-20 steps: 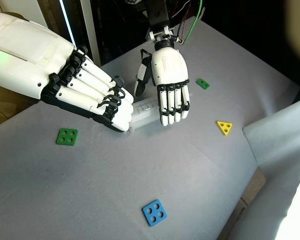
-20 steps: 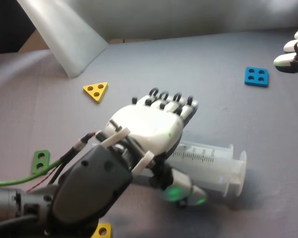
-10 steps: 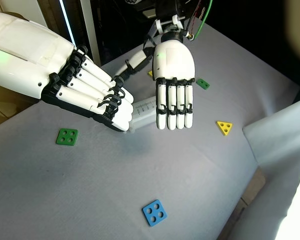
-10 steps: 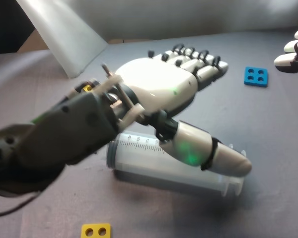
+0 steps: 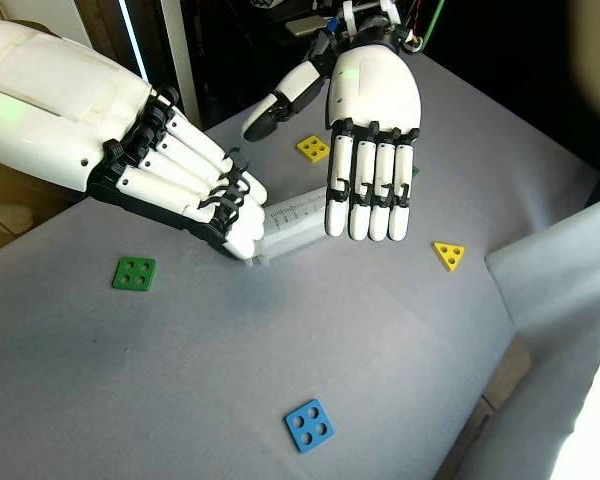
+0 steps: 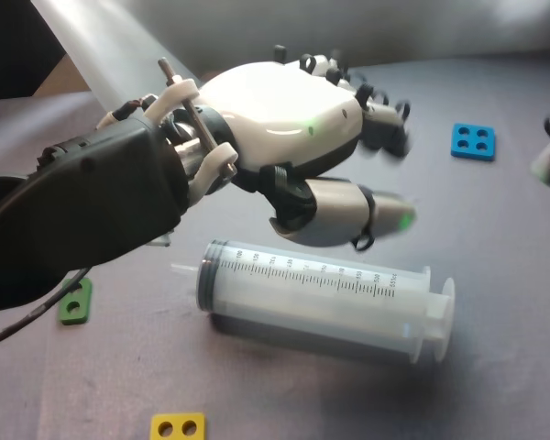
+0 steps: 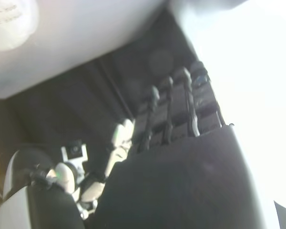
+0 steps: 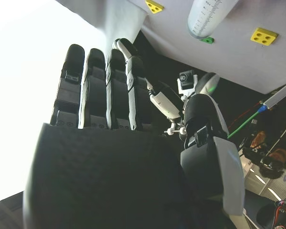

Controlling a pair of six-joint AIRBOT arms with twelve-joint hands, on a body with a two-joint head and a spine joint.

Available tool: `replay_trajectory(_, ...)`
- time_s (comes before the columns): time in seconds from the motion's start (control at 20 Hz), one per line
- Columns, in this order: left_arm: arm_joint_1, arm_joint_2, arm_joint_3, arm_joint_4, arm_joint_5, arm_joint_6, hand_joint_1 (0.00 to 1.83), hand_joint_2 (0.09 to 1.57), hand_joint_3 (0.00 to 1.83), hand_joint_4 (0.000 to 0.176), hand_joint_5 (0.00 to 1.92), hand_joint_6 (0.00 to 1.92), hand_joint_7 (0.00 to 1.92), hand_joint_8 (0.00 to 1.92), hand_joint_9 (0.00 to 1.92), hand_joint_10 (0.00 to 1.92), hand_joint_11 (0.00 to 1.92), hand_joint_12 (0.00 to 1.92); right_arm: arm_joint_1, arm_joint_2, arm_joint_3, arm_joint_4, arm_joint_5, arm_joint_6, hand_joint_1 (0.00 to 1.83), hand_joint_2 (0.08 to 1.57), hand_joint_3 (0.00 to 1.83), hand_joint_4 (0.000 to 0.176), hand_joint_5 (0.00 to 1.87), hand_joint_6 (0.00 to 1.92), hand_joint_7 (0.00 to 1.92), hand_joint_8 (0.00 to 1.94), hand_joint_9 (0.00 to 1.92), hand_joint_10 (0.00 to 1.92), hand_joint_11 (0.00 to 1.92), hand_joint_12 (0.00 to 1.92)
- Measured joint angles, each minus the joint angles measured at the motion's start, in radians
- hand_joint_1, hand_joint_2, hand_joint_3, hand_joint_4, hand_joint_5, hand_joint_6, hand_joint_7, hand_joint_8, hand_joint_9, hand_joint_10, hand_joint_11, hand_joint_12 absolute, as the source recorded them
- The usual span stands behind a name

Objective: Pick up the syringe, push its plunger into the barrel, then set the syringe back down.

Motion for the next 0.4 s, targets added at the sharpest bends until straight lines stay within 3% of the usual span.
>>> replay_trajectory(0.05,0.0,0.0,0.0,0.014,0.01,-0.02,0.18,1.57,0.09,0.0,0.67,1.92,0.66,1.92,0.63,1.92,0.65,1.92,0.0,0.0,0.0,0.0,0.0,0.0,0.06,1.55,0.01,0.0,0.9,1.92,0.89,1.94,0.92,1.92,0.94,1.92)
replay_trajectory(0.1,-0.001,0.0,0.0,0.014,0.013,-0.024,0.18,1.57,0.07,0.0,0.78,1.92,0.76,1.92,0.67,1.92,0.68,1.92,0.0,0.0,0.0,0.0,0.0,0.0,0.01,1.57,0.01,0.0,1.01,1.92,1.01,1.94,1.01,1.92,1.02,1.92)
replay_trajectory(0.2,-0.007,0.006,-0.002,0.014,0.018,-0.028,0.31,1.56,0.01,0.0,0.94,1.92,0.94,1.92,0.78,1.92,0.74,1.92,0.0,0.0,-0.002,0.0,-0.003,0.0,0.06,1.57,0.06,0.0,1.19,1.92,1.27,1.94,1.27,1.92,1.35,1.92)
replay_trajectory(0.25,-0.012,0.006,-0.002,0.015,0.018,-0.028,0.38,1.56,0.01,0.0,0.96,1.92,0.98,1.92,0.8,1.92,0.78,1.92,0.0,0.0,-0.002,0.0,-0.004,0.0,0.11,1.57,0.1,0.0,1.26,1.92,1.38,1.94,1.44,1.92,1.53,1.92)
replay_trajectory(0.4,-0.019,0.006,-0.002,0.015,0.016,-0.028,0.39,1.57,0.01,0.0,0.98,1.92,1.06,1.92,0.89,1.92,0.88,1.92,0.0,0.0,-0.004,0.0,-0.004,0.0,0.22,1.57,0.19,0.0,1.29,1.92,1.54,1.94,1.65,1.92,1.78,1.92)
